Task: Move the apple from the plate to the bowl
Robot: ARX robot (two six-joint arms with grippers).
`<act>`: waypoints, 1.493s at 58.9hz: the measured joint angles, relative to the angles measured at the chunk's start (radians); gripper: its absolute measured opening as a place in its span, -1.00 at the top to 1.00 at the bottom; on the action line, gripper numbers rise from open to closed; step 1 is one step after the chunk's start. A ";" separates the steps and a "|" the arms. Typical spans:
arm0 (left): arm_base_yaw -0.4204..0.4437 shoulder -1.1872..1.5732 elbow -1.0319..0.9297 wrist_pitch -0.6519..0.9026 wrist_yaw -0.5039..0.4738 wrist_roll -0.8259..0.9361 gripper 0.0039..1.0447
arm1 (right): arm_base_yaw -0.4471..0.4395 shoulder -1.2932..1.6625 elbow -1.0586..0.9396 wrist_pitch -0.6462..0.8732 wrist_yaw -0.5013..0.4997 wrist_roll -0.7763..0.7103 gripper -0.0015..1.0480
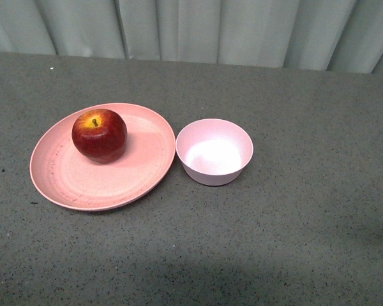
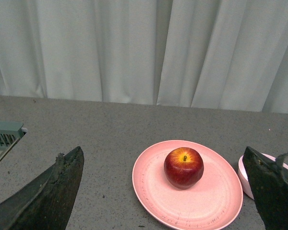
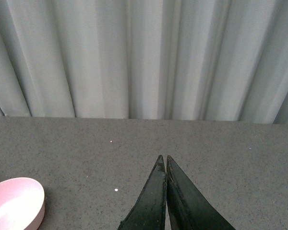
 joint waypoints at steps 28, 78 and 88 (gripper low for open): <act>0.000 0.000 0.000 0.000 0.000 0.000 -0.88 | -0.092 -0.398 -0.066 -0.323 -0.091 0.000 0.98; 0.000 0.000 0.000 0.000 0.000 0.000 -0.88 | -0.092 -0.817 -0.070 -0.719 -0.091 0.000 0.98; 0.000 0.000 0.000 0.000 0.000 0.000 -0.88 | -0.092 -0.868 -0.070 -0.769 -0.091 0.000 0.98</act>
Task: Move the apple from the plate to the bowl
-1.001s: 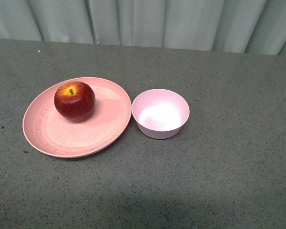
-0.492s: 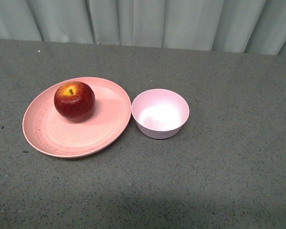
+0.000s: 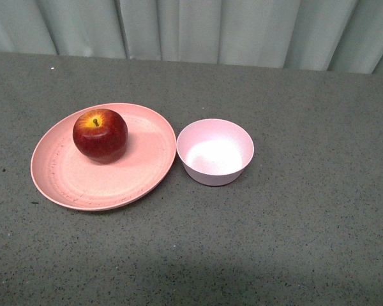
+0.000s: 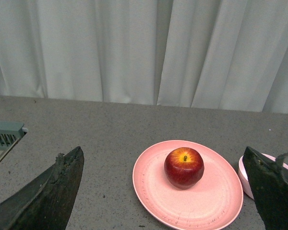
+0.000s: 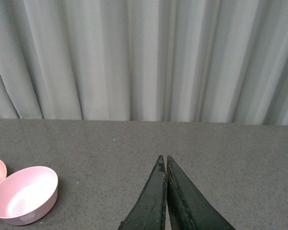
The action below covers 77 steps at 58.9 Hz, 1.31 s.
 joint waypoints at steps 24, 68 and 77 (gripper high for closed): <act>0.000 0.000 0.000 0.000 0.000 0.000 -0.88 | 0.000 -0.189 0.000 -0.197 -0.002 0.000 0.76; -0.009 1.057 0.225 0.619 -0.221 -0.112 -0.88 | -0.001 -0.191 0.000 -0.197 -0.003 0.001 -0.82; -0.040 1.523 0.489 0.630 -0.134 -0.130 -0.88 | -0.001 -0.191 0.000 -0.197 -0.003 0.001 -0.82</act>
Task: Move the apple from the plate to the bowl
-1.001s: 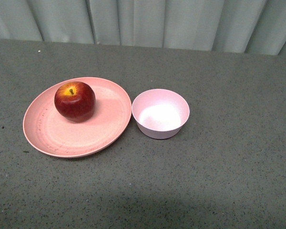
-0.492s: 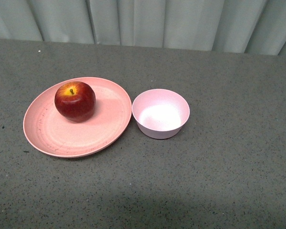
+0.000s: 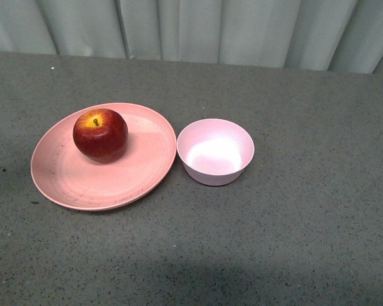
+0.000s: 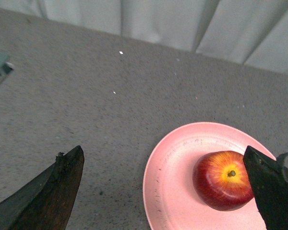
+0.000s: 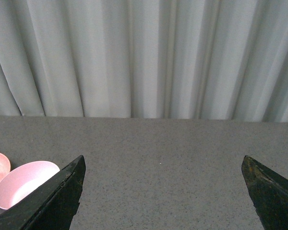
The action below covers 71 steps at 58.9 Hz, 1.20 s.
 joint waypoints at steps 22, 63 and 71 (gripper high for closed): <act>-0.073 0.365 0.350 -0.136 0.033 -0.041 -0.88 | 0.000 0.000 0.000 0.000 0.000 0.000 -0.82; -0.136 0.515 0.458 -0.369 0.185 -0.068 -0.88 | 0.000 0.000 0.000 0.000 0.000 0.000 -0.82; -0.138 0.536 0.459 -0.390 0.180 -0.053 -0.86 | 0.000 0.000 0.000 0.000 0.000 0.000 -0.82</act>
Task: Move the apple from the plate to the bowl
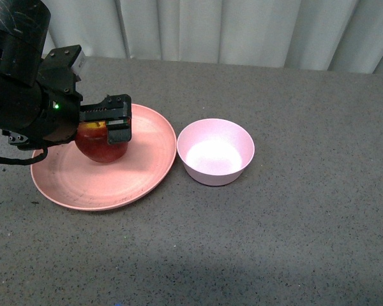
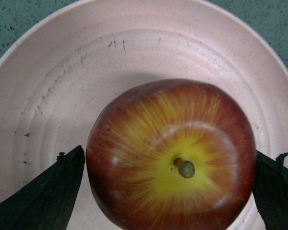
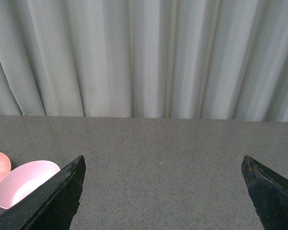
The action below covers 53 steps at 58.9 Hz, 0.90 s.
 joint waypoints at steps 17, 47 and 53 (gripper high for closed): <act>-0.010 -0.007 0.002 -0.005 -0.006 0.003 -0.56 | 0.000 0.000 0.000 0.000 0.000 0.000 -0.82; -0.260 -0.044 0.150 -0.031 -0.016 -0.002 -0.54 | 0.000 0.000 0.000 0.000 0.000 0.000 -0.82; -0.288 -0.008 0.182 -0.042 -0.016 -0.003 -0.54 | 0.000 0.000 0.000 0.000 0.000 0.000 -0.82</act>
